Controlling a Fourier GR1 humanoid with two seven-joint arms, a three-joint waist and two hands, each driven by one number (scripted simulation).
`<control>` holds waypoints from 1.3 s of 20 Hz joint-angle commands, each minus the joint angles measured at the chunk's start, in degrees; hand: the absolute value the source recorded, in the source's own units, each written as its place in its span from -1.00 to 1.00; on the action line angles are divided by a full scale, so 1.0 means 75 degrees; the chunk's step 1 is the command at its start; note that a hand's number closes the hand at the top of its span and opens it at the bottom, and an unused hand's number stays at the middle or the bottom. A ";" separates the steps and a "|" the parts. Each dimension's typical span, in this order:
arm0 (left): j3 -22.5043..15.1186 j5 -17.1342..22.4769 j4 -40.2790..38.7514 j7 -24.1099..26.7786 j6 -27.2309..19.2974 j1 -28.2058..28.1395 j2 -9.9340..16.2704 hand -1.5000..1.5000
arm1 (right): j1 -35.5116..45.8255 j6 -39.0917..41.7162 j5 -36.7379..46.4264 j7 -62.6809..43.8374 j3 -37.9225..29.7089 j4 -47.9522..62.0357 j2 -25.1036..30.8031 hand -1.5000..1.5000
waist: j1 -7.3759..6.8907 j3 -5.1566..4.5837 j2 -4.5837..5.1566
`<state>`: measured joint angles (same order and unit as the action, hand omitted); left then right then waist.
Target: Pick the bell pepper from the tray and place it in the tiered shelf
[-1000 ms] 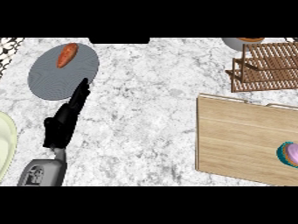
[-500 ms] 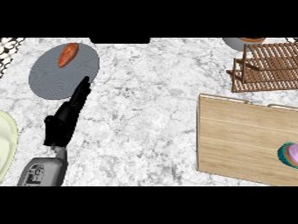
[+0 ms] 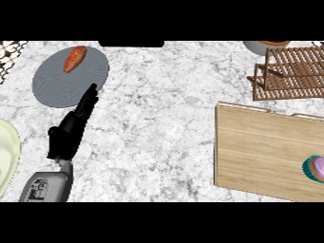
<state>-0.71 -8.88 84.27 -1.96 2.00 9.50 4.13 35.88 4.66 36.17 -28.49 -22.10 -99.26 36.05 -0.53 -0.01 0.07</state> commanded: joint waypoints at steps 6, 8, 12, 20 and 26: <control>0.0060 0.0088 -0.0225 0.0061 0.0140 0.0111 -0.0006 0.00 | 0.0289 -0.1431 0.0910 0.1526 0.0292 0.2034 0.0132 1.00 | 0.0008 0.0000 0.0011; -0.0445 -0.0431 0.0233 -0.0620 -0.0499 0.0241 -0.0525 0.00 | 0.0502 -0.1830 0.1329 0.1840 0.0736 0.2306 0.0000 1.00 | -0.0033 0.0003 0.0014; 0.0121 0.0286 0.0586 -0.0306 0.0430 -0.0250 0.0266 0.00 | 0.0645 -0.2787 0.1151 0.2979 0.0609 0.3709 -0.0354 1.00 | -0.0108 0.0005 0.0021; -0.0004 -0.0024 0.0112 -0.0118 0.0010 0.0016 -0.0057 0.00 | 0.1553 -0.2920 -0.0905 0.4294 -0.0814 0.5215 -0.0301 1.00 | -0.0046 0.0009 0.0018; -0.0231 -0.0215 0.0130 -0.0278 -0.0146 0.0040 -0.0283 0.00 | 0.2053 -0.3219 -0.1163 0.5618 -0.0866 0.7125 -0.0054 1.00 | -0.0055 0.0005 0.0023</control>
<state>-1.56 -9.87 83.92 -2.50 1.59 10.10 2.84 49.66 -17.66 29.33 8.12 -27.79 -52.72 35.33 -0.94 0.04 0.27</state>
